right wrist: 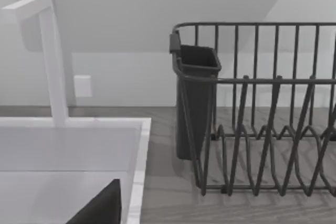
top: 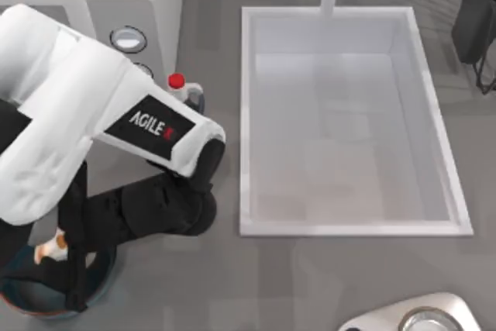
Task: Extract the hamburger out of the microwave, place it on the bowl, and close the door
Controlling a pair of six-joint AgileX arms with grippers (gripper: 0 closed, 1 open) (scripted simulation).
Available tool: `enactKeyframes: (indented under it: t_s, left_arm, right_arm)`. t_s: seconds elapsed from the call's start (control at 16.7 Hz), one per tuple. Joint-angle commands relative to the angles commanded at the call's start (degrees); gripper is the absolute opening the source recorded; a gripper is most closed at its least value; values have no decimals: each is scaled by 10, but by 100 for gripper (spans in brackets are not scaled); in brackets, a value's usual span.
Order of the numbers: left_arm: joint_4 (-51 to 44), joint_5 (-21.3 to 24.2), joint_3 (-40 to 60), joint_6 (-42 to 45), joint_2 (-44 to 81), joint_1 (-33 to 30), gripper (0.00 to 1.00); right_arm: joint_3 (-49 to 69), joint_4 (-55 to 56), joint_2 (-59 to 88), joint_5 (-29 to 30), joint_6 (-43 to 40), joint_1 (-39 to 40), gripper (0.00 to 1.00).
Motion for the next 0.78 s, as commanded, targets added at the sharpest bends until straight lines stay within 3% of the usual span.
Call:
enactKeyframes:
  t_s: [0.24, 0.78]
  left_arm:
    - [0, 0, 0, 0, 1, 0, 0]
    - [0, 0, 0, 0, 1, 0, 68]
  right_arm:
    - [0, 0, 0, 0, 0, 0, 100]
    - [0, 0, 0, 0, 0, 0, 100]
